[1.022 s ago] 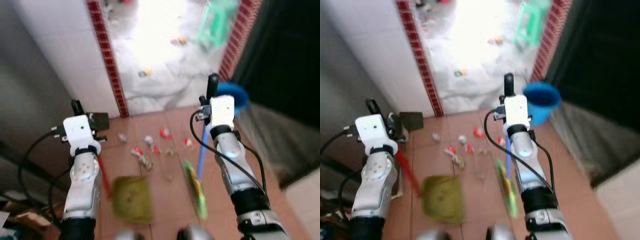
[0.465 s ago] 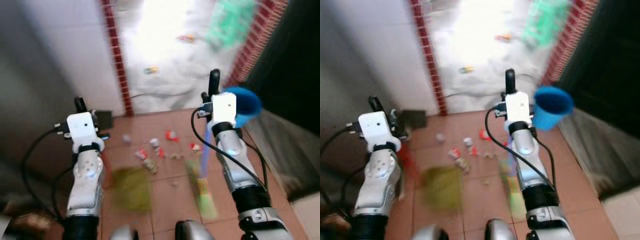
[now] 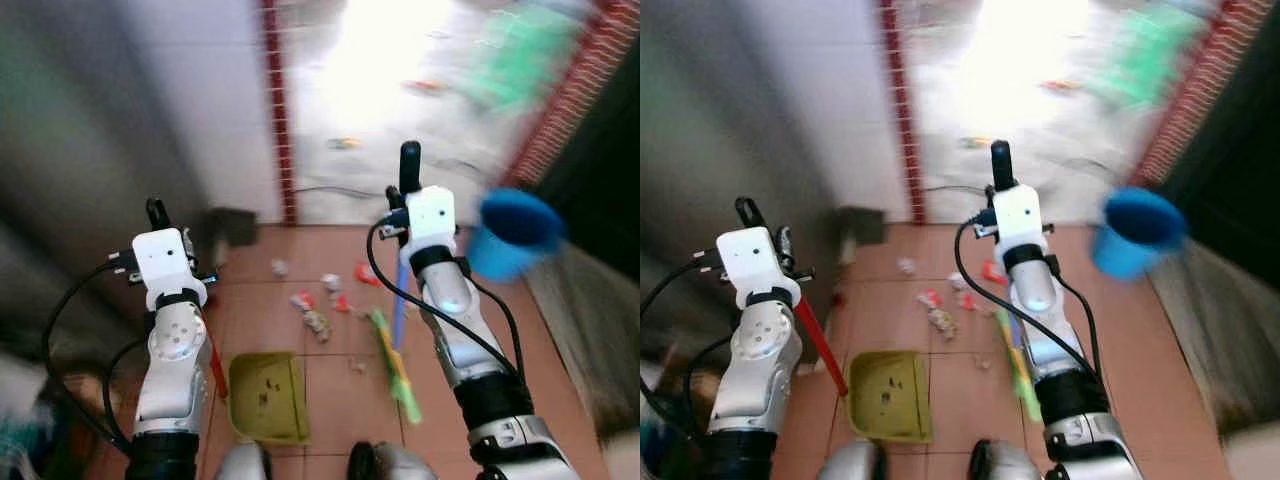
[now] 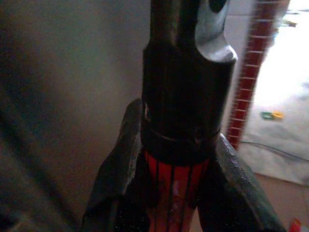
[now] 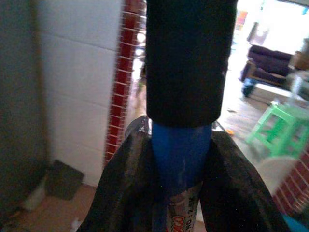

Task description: Sweep floor

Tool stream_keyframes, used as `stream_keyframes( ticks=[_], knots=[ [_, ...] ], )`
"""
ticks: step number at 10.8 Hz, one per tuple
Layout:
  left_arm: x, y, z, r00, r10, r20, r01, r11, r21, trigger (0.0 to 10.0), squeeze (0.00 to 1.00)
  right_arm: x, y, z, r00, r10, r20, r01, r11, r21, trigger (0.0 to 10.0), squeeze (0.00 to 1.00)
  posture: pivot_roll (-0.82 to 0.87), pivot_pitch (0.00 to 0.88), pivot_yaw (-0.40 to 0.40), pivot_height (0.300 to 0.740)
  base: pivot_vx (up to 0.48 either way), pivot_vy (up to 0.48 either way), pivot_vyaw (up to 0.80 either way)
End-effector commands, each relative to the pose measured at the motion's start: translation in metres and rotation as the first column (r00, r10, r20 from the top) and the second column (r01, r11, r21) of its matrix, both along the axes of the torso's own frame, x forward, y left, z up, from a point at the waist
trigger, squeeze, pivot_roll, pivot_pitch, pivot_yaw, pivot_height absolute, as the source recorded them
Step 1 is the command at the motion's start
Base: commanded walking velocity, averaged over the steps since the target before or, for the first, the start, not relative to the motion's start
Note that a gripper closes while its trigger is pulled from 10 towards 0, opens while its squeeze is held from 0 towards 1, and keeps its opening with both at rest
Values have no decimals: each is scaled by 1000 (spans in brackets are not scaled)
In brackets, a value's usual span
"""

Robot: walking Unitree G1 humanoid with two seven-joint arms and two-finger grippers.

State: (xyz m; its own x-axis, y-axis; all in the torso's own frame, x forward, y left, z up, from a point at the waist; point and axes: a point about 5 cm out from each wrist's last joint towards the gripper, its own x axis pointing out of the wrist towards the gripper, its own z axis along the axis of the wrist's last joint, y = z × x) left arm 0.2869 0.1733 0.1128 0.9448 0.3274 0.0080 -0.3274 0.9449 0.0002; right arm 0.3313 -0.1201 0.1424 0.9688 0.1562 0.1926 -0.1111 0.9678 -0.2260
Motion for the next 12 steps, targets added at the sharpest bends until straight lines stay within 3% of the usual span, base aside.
stream_keyframes(
  ticks=[1, 8, 12],
  knots=[
    [1, 3, 7, 999, 12, 31, -12, 1000, 2, 10000, 0, -2, 4, 9, 999, 24, 47, -23, 1000, -6, 10000, 0, -21, 102, 38, 740, 0, 0, 413],
    [3, 0, 7, 999, 7, 43, -7, 1000, -19, 10000, 0, -2, 7, 10, 997, 50, 52, -50, 999, -12, 10000, 0, -23, 87, 30, 740, 0, 0, 0],
    [2, -2, 7, 998, -10, 61, 12, 999, -34, 10000, 0, -3, 7, 10, 997, 59, 51, -58, 998, -19, 10000, 0, -26, 97, 27, 740, 385, 0, 0]
  ],
)
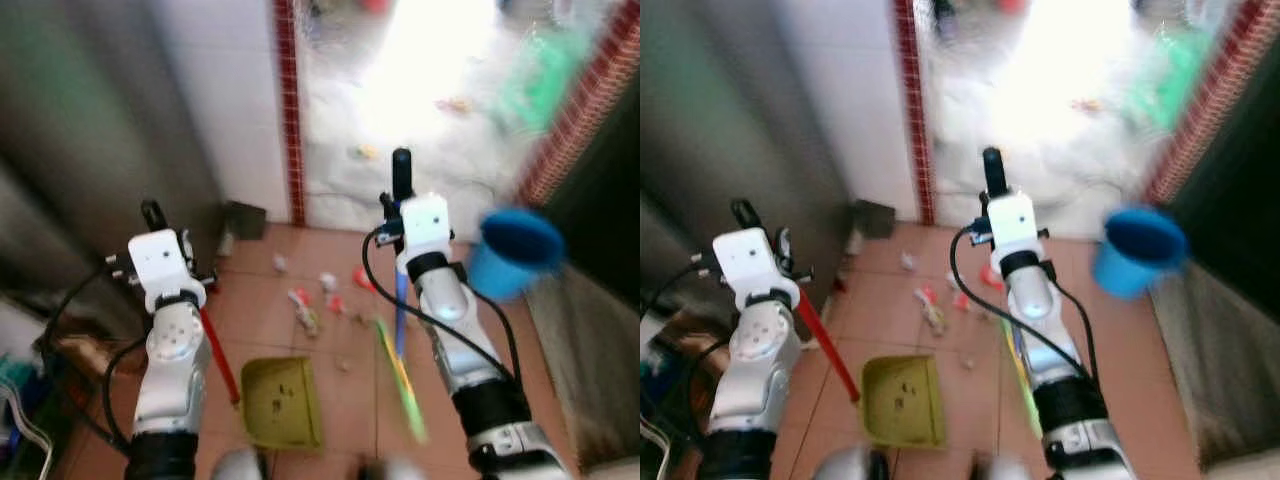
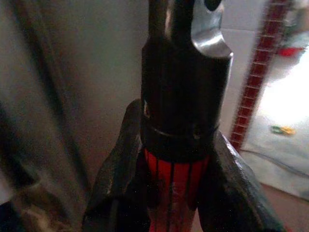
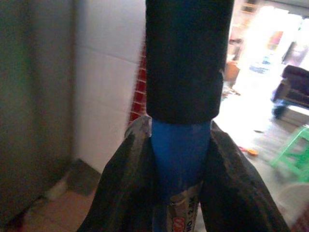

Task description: Sweep floor

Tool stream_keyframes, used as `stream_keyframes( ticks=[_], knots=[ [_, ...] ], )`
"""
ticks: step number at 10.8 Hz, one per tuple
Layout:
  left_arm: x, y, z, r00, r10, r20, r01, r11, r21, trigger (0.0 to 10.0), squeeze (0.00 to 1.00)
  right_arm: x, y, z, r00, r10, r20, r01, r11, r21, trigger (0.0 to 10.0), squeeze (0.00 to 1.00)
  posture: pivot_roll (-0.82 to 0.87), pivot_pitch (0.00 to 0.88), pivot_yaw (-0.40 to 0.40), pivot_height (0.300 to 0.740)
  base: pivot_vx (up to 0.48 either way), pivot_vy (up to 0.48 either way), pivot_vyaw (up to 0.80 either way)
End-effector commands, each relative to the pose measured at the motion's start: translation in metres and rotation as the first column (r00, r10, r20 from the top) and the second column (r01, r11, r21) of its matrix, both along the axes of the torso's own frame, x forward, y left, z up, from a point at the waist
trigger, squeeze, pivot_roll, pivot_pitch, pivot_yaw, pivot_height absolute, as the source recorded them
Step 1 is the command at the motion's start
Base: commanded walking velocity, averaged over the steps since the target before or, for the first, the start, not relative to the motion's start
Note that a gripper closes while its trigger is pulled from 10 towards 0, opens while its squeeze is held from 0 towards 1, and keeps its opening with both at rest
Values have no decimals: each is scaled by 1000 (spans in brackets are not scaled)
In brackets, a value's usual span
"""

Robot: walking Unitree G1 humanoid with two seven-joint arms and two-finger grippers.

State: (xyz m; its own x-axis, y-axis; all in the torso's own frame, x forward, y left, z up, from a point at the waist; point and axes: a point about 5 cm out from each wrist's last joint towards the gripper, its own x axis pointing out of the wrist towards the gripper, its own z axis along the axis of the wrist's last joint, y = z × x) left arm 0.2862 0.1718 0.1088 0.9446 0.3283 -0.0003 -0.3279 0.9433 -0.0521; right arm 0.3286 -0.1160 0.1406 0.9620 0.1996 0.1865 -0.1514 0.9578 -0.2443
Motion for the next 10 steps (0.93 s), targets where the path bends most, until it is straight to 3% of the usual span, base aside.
stream_keyframes(
  ticks=[1, 6, 8, 10],
  knots=[
    [2, -1, 11, 999, -11, 49, 10, 1000, 18, 10000, 0, 0, 3, 11, 998, 18, 53, -18, 1000, 3, 10000, 0, -25, 100, 26, 740, 439, 0, 0],
    [1, -2, 10, 998, -26, 64, 25, 1000, 16, 10000, 0, -2, 4, 9, 999, 25, 43, -26, 1000, 14, 10000, 0, -25, 106, 26, 740, 56, 0, 0],
    [2, -5, 12, 995, -56, 80, 57, 998, -3, 10000, 0, -1, 4, 10, 999, 24, 39, -25, 999, 28, 10000, 0, -31, 110, 27, 740, 386, 0, 0],
    [3, -6, 10, 995, -64, 71, 66, 998, -23, 10000, 0, -1, 1, 9, 999, 13, 33, -15, 999, 36, 10000, 0, -33, 107, 31, 740, 373, 300, -569]
  ],
)
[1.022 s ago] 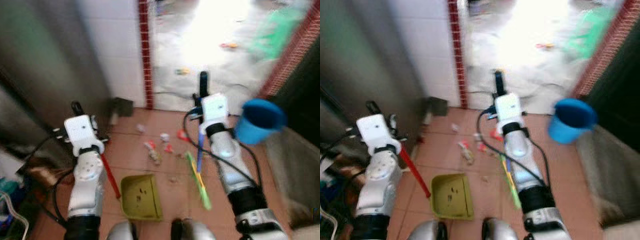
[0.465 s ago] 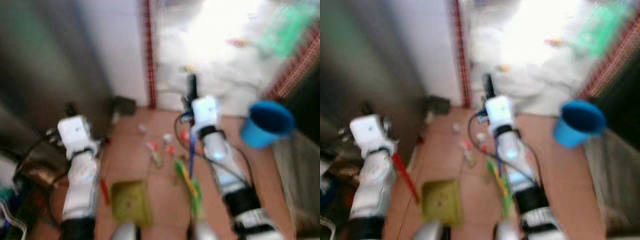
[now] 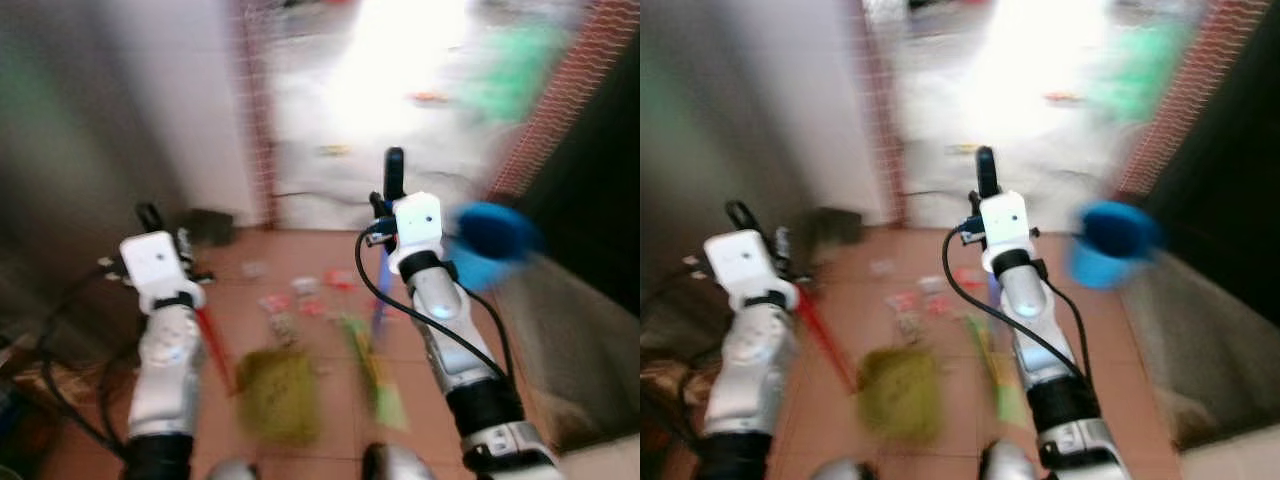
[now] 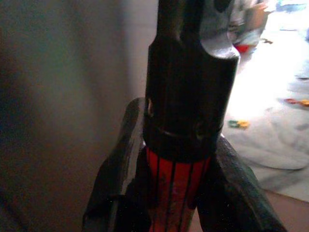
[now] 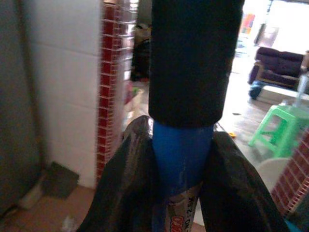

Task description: Sweep floor

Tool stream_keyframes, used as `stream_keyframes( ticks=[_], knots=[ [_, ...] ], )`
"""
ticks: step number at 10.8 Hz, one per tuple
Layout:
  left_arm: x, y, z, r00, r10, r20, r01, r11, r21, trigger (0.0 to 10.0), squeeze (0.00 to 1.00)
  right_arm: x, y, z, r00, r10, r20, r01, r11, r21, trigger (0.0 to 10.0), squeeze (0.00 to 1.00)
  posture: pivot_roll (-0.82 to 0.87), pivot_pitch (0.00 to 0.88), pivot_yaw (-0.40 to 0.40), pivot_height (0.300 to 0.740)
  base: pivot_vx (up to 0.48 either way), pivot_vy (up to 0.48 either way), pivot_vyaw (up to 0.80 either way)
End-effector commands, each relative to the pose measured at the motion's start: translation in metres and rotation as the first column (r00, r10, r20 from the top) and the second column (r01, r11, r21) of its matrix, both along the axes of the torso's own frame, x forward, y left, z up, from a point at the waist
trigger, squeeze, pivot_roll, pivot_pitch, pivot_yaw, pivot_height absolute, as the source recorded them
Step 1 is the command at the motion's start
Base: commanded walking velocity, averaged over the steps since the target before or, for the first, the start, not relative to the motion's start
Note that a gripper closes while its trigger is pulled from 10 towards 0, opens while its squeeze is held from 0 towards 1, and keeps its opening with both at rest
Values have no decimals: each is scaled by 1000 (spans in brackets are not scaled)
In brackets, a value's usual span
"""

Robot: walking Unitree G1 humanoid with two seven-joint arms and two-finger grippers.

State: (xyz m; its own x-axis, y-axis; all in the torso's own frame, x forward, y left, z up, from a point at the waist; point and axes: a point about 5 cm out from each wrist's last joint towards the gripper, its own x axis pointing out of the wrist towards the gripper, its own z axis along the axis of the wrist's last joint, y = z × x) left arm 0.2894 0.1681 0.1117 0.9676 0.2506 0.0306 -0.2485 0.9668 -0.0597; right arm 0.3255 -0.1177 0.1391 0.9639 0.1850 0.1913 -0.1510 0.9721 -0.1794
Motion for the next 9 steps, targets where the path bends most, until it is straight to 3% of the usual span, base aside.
stream_keyframes(
  ticks=[1, 4, 9],
  knots=[
    [2, -5, -1, 998, -62, 19, 62, 998, -10, 10000, 0, 2, 0, 6, 999, 1, 34, 0, 999, -35, 10000, 0, -32, 102, 34, 740, 356, 319, 0],
    [4, 13, -12, 999, -36, -12, 36, 999, 31, 10000, 0, 3, -3, 1, 999, -21, 24, 22, 999, -36, 10000, 0, -37, 103, 39, 740, 209, 110, 0],
    [8, 19, -6, 999, -5, 39, 2, 997, 71, 10000, 0, 7, -7, 1, 999, -30, 25, 31, 999, -43, 10000, 0, -34, 106, 32, 740, 0, 0, 0]
  ],
)
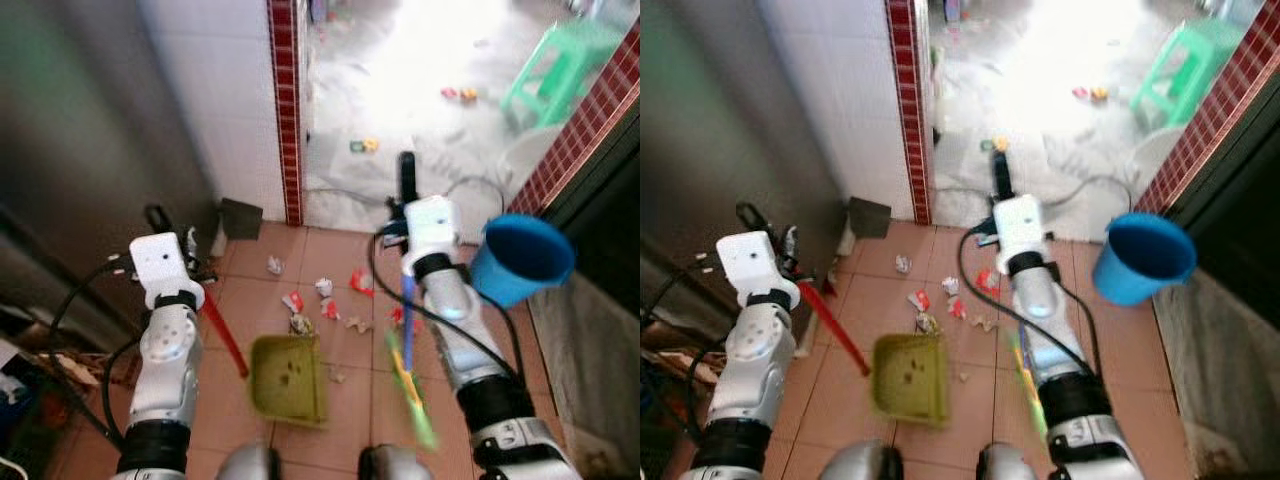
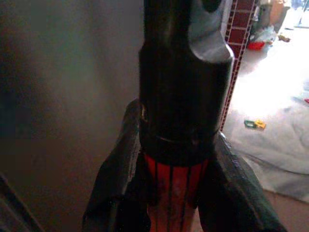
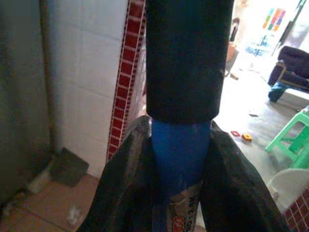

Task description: Sweep floor

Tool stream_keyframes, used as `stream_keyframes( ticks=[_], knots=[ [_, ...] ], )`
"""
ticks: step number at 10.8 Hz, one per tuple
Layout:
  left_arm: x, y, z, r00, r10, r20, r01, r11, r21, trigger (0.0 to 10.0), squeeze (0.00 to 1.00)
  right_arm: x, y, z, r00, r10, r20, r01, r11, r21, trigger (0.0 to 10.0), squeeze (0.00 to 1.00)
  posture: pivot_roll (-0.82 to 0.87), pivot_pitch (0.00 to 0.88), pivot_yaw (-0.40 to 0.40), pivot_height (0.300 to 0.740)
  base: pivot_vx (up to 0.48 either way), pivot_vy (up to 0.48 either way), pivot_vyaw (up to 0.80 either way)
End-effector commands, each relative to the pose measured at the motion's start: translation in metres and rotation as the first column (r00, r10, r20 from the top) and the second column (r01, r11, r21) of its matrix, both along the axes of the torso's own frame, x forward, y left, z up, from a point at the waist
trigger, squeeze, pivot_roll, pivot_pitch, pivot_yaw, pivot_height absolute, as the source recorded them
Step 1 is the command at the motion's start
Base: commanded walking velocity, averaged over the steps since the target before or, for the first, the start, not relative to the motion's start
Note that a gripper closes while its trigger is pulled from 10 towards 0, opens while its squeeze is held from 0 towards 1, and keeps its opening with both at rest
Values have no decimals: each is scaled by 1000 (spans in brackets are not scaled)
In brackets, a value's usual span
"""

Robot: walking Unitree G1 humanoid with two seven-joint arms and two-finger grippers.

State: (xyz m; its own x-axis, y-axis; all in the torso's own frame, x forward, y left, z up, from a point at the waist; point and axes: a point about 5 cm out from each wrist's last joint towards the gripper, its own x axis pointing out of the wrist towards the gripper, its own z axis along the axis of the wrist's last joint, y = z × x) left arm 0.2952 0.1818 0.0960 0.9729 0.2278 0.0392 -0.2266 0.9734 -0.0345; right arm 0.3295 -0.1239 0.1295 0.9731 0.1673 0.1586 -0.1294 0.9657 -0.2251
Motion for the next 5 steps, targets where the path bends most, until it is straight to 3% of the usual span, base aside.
stream_keyframes(
  ticks=[1, 5],
  knots=[
    [3, 6, 7, 999, 24, 32, -25, 999, 42, 10000, 0, 3, 0, 10, 999, -2, 49, 1, 1000, 9, 10000, 0, -34, 106, 32, 740, 0, 0, 0],
    [14, 12, 1, 998, 65, 20, -66, 993, 95, 10000, 0, -1, -4, 8, 999, -19, 38, 18, 1000, 25, 10000, 0, -44, 142, 37, 740, 0, 0, 0]
  ],
)
